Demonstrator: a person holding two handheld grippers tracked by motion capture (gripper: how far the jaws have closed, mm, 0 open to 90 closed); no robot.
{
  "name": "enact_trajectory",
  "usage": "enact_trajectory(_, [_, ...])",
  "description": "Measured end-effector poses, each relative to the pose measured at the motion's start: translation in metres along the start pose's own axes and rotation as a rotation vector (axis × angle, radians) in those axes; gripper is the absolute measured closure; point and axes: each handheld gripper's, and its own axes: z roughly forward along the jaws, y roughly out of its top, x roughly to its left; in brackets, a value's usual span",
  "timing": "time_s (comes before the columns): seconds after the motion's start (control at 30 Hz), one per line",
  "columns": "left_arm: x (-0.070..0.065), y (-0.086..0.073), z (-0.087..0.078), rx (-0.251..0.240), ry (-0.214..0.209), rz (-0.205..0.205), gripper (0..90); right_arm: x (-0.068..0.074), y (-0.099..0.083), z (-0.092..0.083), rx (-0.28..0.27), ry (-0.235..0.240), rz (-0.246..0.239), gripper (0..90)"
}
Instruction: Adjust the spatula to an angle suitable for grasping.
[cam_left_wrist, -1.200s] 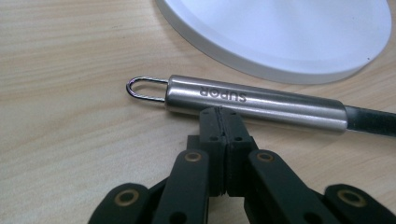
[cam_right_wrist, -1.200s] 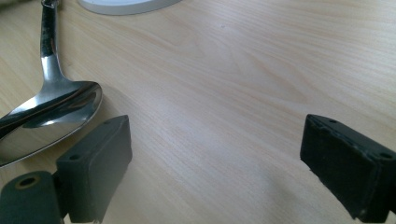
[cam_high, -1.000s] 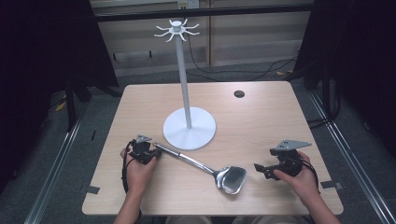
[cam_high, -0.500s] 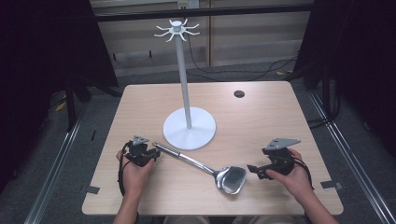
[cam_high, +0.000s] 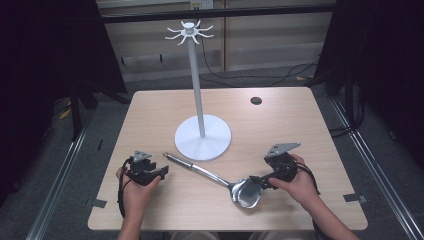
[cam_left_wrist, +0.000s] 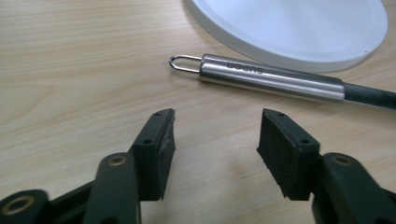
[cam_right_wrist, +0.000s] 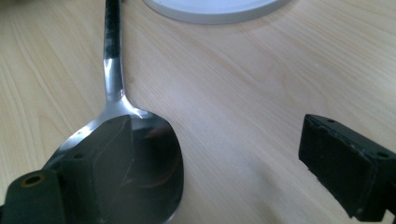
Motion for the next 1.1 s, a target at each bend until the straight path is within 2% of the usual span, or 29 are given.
enact_trajectory(0.07, [0.001, -0.002, -0.003, 0.001, 0.006, 0.0, 36.8, 0.003, 0.006, 0.005, 0.003, 0.013, -0.012, 9.9])
enact_trajectory(0.13, [0.002, -0.004, -0.005, -0.005, 0.011, -0.003, 34.3, 0.004, 0.007, 0.007, 0.004, 0.019, -0.012, 9.9])
enact_trajectory(0.17, [0.002, -0.005, -0.006, -0.003, 0.022, 0.008, 30.2, 0.007, 0.011, 0.011, 0.008, 0.028, -0.023, 10.2])
enact_trajectory(0.27, [0.003, -0.008, -0.009, 0.004, 0.018, 0.007, 27.2, 0.011, 0.015, 0.017, 0.019, 0.041, -0.036, 10.5])
enact_trajectory(0.67, [0.007, -0.013, -0.013, 0.004, 0.026, 0.007, 22.7, 0.028, 0.03, 0.044, 0.07, 0.098, -0.078, 13.9])
enact_trajectory(0.73, [0.006, -0.012, -0.014, 0.002, 0.026, 0.006, 22.6, 0.03, 0.031, 0.046, 0.079, 0.092, -0.08, 14.1])
enact_trajectory(0.87, [0.006, -0.012, -0.014, 0.003, 0.025, 0.013, 22.1, 0.038, 0.034, 0.058, 0.102, 0.12, -0.095, 16.5])
enact_trajectory(1.1, [0.007, -0.013, -0.015, -0.001, 0.031, 0.013, 21.4, 0.046, 0.036, 0.069, 0.121, 0.134, -0.116, 18.9])
